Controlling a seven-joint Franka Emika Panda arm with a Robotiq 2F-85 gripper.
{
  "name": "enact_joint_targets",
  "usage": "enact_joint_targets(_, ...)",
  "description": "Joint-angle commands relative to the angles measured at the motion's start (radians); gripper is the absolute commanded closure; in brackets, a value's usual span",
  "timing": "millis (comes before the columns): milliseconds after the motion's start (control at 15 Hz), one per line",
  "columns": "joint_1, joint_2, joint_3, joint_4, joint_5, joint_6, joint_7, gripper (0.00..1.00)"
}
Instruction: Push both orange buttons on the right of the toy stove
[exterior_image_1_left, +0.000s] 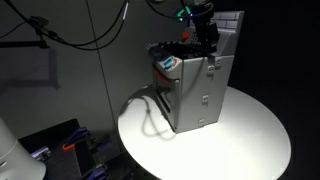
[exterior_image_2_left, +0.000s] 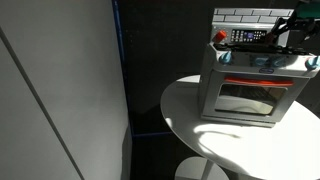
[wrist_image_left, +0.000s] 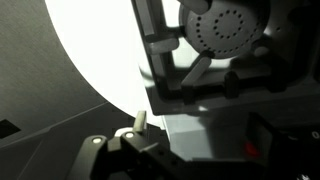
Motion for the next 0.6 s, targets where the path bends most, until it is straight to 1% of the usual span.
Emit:
enact_joint_targets(0,0.003,0.013,-0.005,0.031,0.005,-0.014,0.000,0.00)
enact_joint_targets(533,0.004,0.022,-0.008,0.045,-0.003,-0.004,0.005,0.00)
